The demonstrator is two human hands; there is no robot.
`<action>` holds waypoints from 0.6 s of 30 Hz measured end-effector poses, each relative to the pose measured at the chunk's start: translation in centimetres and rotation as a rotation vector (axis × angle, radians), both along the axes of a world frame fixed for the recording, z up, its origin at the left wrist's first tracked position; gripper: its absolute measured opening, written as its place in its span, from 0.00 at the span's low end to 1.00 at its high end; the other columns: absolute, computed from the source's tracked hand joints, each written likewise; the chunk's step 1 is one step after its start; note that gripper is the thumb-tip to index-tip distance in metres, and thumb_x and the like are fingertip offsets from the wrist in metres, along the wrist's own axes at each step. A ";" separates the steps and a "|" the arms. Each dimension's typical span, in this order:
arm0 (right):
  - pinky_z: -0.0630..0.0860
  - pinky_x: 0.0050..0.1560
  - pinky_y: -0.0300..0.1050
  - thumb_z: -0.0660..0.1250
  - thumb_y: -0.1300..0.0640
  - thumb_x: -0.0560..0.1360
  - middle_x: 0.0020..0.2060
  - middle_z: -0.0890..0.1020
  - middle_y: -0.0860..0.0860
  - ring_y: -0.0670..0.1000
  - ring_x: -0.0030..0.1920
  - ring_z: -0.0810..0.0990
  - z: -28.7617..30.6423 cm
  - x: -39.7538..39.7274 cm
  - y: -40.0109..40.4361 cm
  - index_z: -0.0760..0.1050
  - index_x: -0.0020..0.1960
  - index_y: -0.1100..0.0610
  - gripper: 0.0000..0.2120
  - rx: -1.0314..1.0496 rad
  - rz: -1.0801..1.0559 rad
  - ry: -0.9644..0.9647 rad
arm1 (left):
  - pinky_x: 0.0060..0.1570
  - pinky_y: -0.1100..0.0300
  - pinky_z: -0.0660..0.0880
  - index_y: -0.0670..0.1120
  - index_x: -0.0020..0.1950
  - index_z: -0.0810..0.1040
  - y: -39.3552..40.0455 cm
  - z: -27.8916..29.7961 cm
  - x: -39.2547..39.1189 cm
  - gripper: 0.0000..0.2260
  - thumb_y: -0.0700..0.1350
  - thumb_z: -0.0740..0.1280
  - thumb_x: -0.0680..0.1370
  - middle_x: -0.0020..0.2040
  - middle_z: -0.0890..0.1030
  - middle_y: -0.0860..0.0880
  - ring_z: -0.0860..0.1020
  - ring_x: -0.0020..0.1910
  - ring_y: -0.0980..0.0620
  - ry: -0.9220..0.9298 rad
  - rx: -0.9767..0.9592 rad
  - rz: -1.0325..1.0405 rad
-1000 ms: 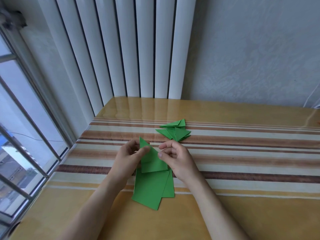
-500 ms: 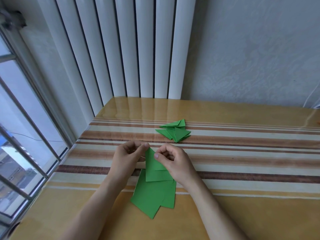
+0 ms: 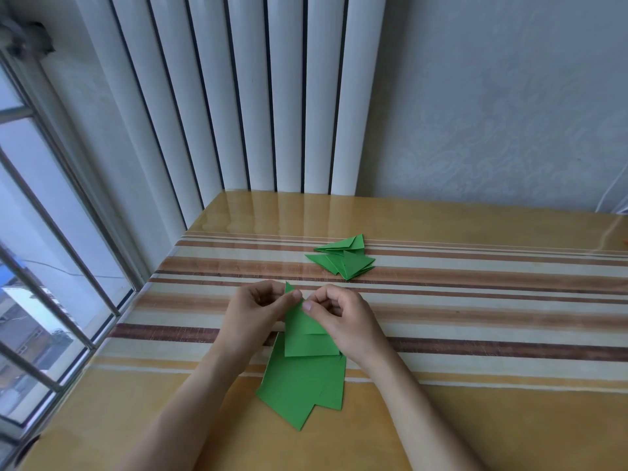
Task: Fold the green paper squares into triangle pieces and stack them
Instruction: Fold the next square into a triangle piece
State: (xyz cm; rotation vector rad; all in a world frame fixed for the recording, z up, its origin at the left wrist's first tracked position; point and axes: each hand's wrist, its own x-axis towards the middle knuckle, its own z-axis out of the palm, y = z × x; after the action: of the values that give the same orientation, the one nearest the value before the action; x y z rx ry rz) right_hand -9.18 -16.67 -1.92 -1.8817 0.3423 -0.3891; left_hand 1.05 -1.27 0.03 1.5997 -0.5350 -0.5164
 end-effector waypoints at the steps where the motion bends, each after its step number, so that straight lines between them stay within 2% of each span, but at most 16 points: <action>1: 0.77 0.46 0.45 0.71 0.50 0.81 0.42 0.84 0.52 0.45 0.42 0.79 0.0 0.0 0.0 0.82 0.47 0.52 0.07 0.001 -0.003 0.003 | 0.37 0.43 0.84 0.38 0.46 0.82 0.0 0.2 0.0 0.13 0.49 0.75 0.78 0.43 0.84 0.35 0.83 0.40 0.36 0.022 -0.032 0.034; 3: 0.77 0.47 0.44 0.70 0.50 0.81 0.42 0.84 0.50 0.45 0.42 0.80 0.0 0.0 -0.1 0.83 0.47 0.52 0.07 0.007 -0.019 0.010 | 0.33 0.51 0.83 0.40 0.46 0.83 0.1 0.3 0.1 0.10 0.47 0.74 0.79 0.43 0.86 0.41 0.85 0.42 0.43 0.077 -0.095 0.121; 4: 0.78 0.48 0.46 0.70 0.50 0.81 0.42 0.84 0.49 0.46 0.43 0.81 0.0 0.0 -0.1 0.83 0.47 0.52 0.07 0.009 -0.028 0.013 | 0.34 0.53 0.83 0.41 0.45 0.83 0.1 0.3 0.3 0.09 0.46 0.74 0.79 0.43 0.86 0.42 0.85 0.43 0.45 0.085 -0.121 0.165; 8: 0.80 0.49 0.56 0.68 0.50 0.82 0.40 0.84 0.49 0.51 0.44 0.82 -0.1 0.1 -0.2 0.82 0.46 0.52 0.09 0.049 -0.084 -0.021 | 0.51 0.46 0.82 0.42 0.43 0.82 0.1 -0.1 1.0 0.07 0.44 0.73 0.79 0.43 0.83 0.41 0.82 0.45 0.45 0.104 -0.189 0.236; 11: 0.80 0.49 0.62 0.69 0.50 0.82 0.42 0.83 0.55 0.55 0.43 0.81 -0.1 0.1 -0.3 0.81 0.45 0.53 0.09 0.121 -0.153 -0.073 | 0.52 0.51 0.81 0.40 0.46 0.82 0.1 -0.2 1.2 0.08 0.43 0.72 0.80 0.45 0.83 0.41 0.82 0.46 0.44 0.122 -0.167 0.217; 13: 0.80 0.50 0.58 0.70 0.51 0.82 0.42 0.84 0.55 0.57 0.46 0.82 0.1 0.0 -0.5 0.81 0.44 0.54 0.10 0.161 -0.197 -0.097 | 0.43 0.55 0.82 0.40 0.49 0.82 0.1 -0.2 1.2 0.07 0.44 0.72 0.81 0.45 0.83 0.39 0.81 0.43 0.47 0.092 -0.090 0.169; 15: 0.78 0.51 0.50 0.71 0.52 0.81 0.41 0.85 0.53 0.55 0.46 0.83 0.3 0.0 -0.7 0.82 0.44 0.55 0.10 0.213 -0.232 -0.104 | 0.34 0.54 0.82 0.44 0.48 0.84 0.1 -0.1 0.9 0.04 0.44 0.72 0.80 0.45 0.82 0.40 0.81 0.38 0.51 0.038 -0.020 0.114; 16: 0.78 0.50 0.47 0.72 0.52 0.80 0.41 0.86 0.52 0.52 0.45 0.84 0.3 0.0 -0.7 0.82 0.44 0.55 0.09 0.238 -0.243 -0.096 | 0.35 0.51 0.82 0.45 0.48 0.84 0.1 -0.1 0.9 0.04 0.44 0.73 0.80 0.45 0.83 0.41 0.81 0.37 0.51 0.015 0.004 0.088; 18: 0.79 0.50 0.47 0.74 0.51 0.79 0.41 0.87 0.51 0.50 0.44 0.85 0.5 -0.1 -0.6 0.82 0.45 0.55 0.08 0.292 -0.239 -0.083 | 0.43 0.39 0.83 0.45 0.47 0.85 0.2 -0.2 0.9 0.03 0.44 0.74 0.79 0.45 0.84 0.39 0.83 0.38 0.45 -0.037 0.039 -0.005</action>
State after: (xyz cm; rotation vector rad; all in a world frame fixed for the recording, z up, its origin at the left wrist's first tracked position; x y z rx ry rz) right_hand -9.26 -17.27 -1.41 -1.5392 0.5404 -0.5453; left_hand 1.94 -1.09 -0.12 1.6479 -0.5595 -0.5045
